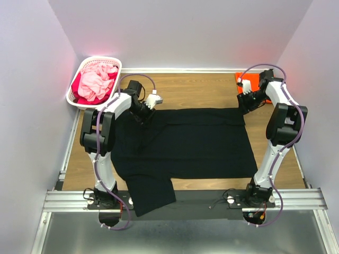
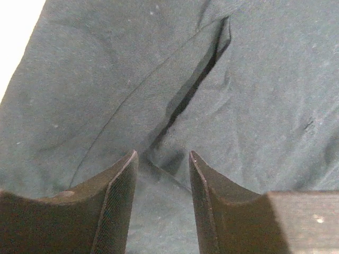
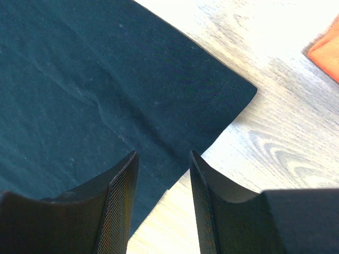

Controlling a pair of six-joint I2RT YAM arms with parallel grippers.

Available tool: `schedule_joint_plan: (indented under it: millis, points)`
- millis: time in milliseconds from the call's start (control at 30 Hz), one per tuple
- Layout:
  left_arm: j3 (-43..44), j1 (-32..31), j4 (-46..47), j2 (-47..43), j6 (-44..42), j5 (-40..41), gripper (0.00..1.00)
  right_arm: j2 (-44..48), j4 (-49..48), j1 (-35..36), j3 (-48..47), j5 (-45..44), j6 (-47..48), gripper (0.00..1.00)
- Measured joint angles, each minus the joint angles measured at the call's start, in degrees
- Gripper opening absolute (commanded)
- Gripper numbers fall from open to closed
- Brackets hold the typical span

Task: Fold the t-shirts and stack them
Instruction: Fold the tshirt

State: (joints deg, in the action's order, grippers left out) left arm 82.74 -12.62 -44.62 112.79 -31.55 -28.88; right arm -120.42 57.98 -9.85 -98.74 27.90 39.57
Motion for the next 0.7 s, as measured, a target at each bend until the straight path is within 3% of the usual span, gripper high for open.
schedule_joint_plan:
  millis: [100,267,300,700]
  points:
    - [0.00,-0.04,0.00,0.48,-0.02,0.00,0.46,0.00,0.07,0.00,0.00,-0.02,0.15,0.51]
    - [-0.02,-0.37,-0.24,0.48,-0.46,-0.07,0.12,0.00,0.11,0.00,0.00,-0.02,0.20,0.51]
    - [-0.04,-0.52,-0.42,0.48,-0.52,-0.13,0.00,0.00,0.11,0.00,0.00,-0.02,0.20,0.51]
    - [-3.02,-8.04,-4.81,-5.09,-2.62,-2.25,0.00,0.00,0.24,0.00,-0.63,-0.04,0.17,0.49]
